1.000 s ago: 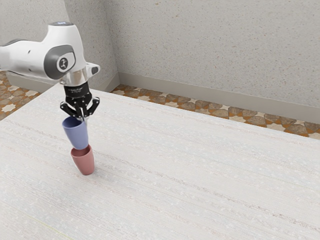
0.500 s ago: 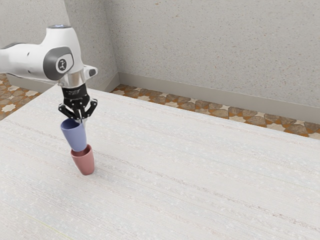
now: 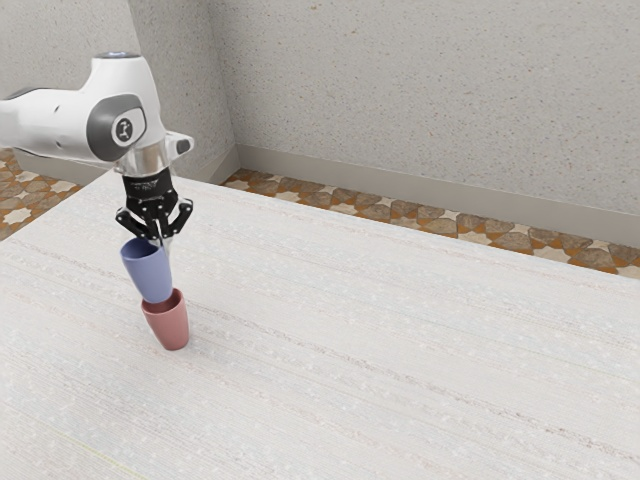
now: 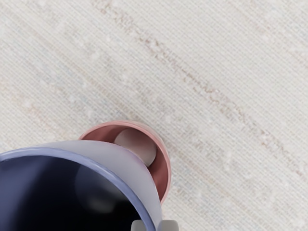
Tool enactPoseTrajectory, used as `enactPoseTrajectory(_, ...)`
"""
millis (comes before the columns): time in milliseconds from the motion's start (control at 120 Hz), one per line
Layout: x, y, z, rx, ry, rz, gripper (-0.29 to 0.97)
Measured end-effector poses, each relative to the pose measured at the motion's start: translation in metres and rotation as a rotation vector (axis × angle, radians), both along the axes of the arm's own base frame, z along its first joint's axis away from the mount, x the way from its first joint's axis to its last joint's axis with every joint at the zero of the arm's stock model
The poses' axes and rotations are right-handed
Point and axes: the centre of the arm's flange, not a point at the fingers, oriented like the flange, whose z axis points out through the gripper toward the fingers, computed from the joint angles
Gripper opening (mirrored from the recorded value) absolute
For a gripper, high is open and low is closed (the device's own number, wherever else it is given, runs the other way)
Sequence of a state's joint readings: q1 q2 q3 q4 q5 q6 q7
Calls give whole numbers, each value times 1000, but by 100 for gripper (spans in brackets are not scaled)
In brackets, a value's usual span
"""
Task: Place the left cup onto the right cup
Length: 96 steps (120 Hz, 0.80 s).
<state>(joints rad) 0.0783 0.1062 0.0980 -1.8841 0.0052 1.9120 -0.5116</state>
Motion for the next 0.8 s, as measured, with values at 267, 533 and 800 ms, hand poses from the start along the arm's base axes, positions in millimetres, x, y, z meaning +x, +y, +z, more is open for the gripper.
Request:
enactPoseTrajectory(267, 2, 0, -6, -5, 6, -9, -11)
enactPoseTrajectory(533, 3, -1, -12, -13, 11, -12, -11)
enactPoseTrajectory(800, 5, -1, -19, -18, 18, -16, -11)
